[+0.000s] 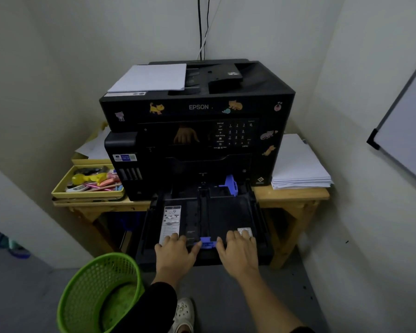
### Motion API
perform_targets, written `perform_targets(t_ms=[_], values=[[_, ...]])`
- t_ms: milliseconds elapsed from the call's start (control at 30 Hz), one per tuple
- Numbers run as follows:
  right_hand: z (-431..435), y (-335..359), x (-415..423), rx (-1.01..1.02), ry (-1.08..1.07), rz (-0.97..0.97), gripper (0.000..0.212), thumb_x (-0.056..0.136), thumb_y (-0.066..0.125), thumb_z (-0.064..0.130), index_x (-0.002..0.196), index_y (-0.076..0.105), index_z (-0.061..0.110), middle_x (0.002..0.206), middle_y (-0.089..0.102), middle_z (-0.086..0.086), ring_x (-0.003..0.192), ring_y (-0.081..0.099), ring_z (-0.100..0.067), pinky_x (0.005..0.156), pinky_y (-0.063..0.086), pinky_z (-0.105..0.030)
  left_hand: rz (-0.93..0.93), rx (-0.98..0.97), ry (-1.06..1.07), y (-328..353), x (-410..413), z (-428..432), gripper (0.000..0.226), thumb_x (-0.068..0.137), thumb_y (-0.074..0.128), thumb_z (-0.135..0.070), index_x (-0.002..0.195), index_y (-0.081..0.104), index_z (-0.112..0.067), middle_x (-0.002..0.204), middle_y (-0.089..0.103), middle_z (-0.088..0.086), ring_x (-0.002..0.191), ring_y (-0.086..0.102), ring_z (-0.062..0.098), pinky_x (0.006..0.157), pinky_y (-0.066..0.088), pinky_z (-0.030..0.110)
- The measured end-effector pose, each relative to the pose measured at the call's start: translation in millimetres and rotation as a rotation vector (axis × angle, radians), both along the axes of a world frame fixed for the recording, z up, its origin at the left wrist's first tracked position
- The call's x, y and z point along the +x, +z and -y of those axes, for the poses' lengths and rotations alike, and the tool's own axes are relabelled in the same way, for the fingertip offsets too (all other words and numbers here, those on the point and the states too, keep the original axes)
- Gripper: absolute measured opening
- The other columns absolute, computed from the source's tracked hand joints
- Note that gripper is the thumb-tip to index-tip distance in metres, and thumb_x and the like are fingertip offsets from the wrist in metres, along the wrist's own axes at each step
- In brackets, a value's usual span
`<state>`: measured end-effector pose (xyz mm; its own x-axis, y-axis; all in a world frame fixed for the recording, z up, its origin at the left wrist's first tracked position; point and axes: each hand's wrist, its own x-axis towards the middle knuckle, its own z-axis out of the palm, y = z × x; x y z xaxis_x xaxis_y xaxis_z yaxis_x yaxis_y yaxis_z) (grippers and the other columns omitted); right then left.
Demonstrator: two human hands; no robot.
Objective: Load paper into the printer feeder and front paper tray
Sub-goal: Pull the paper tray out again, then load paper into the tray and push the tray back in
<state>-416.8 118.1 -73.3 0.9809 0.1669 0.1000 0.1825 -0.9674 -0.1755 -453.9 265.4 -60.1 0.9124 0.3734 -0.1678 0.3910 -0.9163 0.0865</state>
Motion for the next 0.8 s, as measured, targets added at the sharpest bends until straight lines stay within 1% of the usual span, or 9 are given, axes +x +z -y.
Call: perform_targets(t_ms=[167, 300, 367, 400, 467, 533, 600, 700, 800], values=[[-2, -3, -1, 0.0, 0.005, -0.007, 0.048, 0.081, 0.033, 0.045, 0.065, 0.069, 0.017, 0.061, 0.068, 0.0, 0.067, 0.065, -0.021, 0.059, 0.052, -0.036, 0.02, 0.007, -0.005, -1, -4, 2, 0.059, 0.091, 0.029, -0.062, 0.12, 0.057, -0.018, 0.126, 0.054, 0.004, 0.122, 0.047, 0.022, 0.1, 0.037, 0.039], [0, -7, 1, 0.002, -0.016, 0.05, 0.051, 0.082, 0.034, 0.045, 0.062, 0.072, 0.017, 0.065, 0.068, 0.0, 0.064, 0.065, -0.02, 0.056, 0.053, -0.034, 0.029, 0.022, 0.007, -1, -4, 5, 0.061, 0.091, 0.029, -0.061, 0.121, 0.056, -0.015, 0.127, 0.054, 0.007, 0.121, 0.048, 0.023, 0.102, 0.037, 0.037], [0, -10, 4, -0.003, -0.021, 0.064, 0.051, 0.082, 0.036, 0.045, 0.063, 0.074, 0.016, 0.075, 0.07, 0.0, 0.067, 0.066, -0.021, 0.055, 0.053, -0.034, 0.03, 0.029, 0.013, -1, -2, 6, 0.065, 0.09, 0.029, -0.063, 0.121, 0.056, -0.013, 0.127, 0.055, 0.008, 0.121, 0.049, 0.024, 0.101, 0.038, 0.037], [0, -11, 6, -0.009, -0.021, 0.058, 0.048, 0.082, 0.04, 0.045, 0.065, 0.074, 0.016, 0.082, 0.071, -0.001, 0.07, 0.065, -0.022, 0.055, 0.053, -0.034, 0.033, 0.022, 0.023, 0, -1, 6, 0.067, 0.09, 0.028, -0.065, 0.122, 0.056, -0.012, 0.126, 0.055, 0.008, 0.12, 0.05, 0.024, 0.101, 0.038, 0.036], [-3, -10, 12, -0.006, -0.036, 0.056, 0.034, 0.08, 0.058, 0.044, 0.069, 0.075, 0.017, 0.097, 0.07, -0.002, 0.074, 0.064, -0.024, 0.055, 0.051, -0.035, 0.059, -0.013, 0.07, 3, 3, 5, 0.071, 0.089, 0.027, -0.067, 0.123, 0.054, -0.01, 0.127, 0.055, 0.009, 0.12, 0.05, 0.024, 0.099, 0.041, 0.036], [-10, -3, 23, 0.013, -0.076, 0.057, 0.029, 0.076, 0.068, 0.045, 0.076, 0.075, 0.016, 0.108, 0.069, -0.005, 0.077, 0.062, -0.026, 0.058, 0.051, -0.037, 0.117, -0.018, 0.122, 11, 11, 3, 0.07, 0.09, 0.027, -0.066, 0.126, 0.049, -0.01, 0.129, 0.052, 0.009, 0.12, 0.048, 0.024, 0.096, 0.042, 0.035], [-21, 13, 38, 0.063, -0.122, 0.075, 0.033, 0.083, 0.062, 0.044, 0.09, 0.073, 0.013, 0.119, 0.063, -0.01, 0.088, 0.062, -0.03, 0.068, 0.051, -0.041, 0.189, 0.053, 0.143, 22, 25, -3, 0.067, 0.091, 0.028, -0.064, 0.123, 0.05, -0.01, 0.125, 0.053, 0.009, 0.116, 0.049, 0.025, 0.092, 0.044, 0.036], [-43, 51, 71, 0.236, -0.169, 0.107, 0.038, 0.092, 0.047, 0.041, 0.113, 0.062, 0.012, 0.128, 0.051, -0.013, 0.108, 0.053, -0.031, 0.086, 0.046, -0.043, 0.356, 0.102, 0.132, 51, 59, -18, 0.065, 0.088, 0.037, -0.059, 0.113, 0.06, -0.004, 0.114, 0.061, 0.015, 0.109, 0.056, 0.034, 0.085, 0.048, 0.043], [-68, 101, 106, 0.404, -0.118, 0.191, 0.035, 0.094, 0.047, 0.035, 0.118, 0.056, 0.012, 0.128, 0.048, -0.011, 0.111, 0.049, -0.03, 0.089, 0.044, -0.04, 0.54, 0.07, 0.103, 93, 102, -35, 0.061, 0.088, 0.048, -0.051, 0.121, 0.056, 0.001, 0.125, 0.057, 0.021, 0.118, 0.052, 0.039, 0.094, 0.045, 0.046]])
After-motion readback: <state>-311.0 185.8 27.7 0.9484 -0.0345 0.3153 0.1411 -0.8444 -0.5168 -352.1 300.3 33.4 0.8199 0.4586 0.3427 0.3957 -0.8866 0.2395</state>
